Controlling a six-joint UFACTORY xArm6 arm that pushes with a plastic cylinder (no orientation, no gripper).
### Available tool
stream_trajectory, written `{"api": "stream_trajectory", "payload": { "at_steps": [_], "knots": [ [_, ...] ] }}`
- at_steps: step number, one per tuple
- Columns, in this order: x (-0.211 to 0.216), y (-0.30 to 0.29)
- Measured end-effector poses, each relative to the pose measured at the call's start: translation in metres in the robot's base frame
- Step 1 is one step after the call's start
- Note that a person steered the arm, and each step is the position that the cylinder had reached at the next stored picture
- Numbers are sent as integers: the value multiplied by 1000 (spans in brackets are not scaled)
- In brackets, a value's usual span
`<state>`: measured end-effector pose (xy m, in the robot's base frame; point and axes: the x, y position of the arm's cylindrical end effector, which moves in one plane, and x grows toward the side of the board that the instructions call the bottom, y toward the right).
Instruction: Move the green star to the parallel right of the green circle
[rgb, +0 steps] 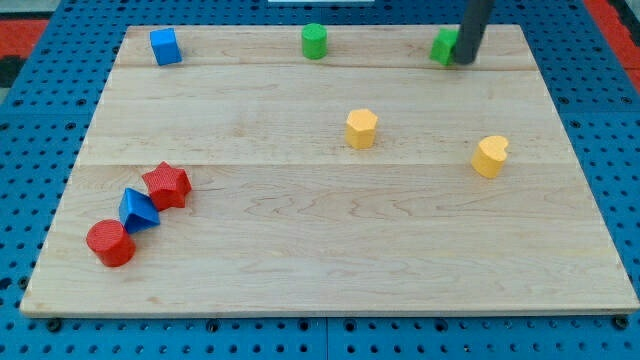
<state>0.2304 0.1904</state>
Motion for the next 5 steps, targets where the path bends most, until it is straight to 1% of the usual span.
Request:
{"api": "stream_trajectory", "payload": {
  "at_steps": [1,2,3,4,5],
  "knots": [
    [16,13],
    [31,54],
    [-39,84],
    [-39,84],
    [-39,32]
  ]
}}
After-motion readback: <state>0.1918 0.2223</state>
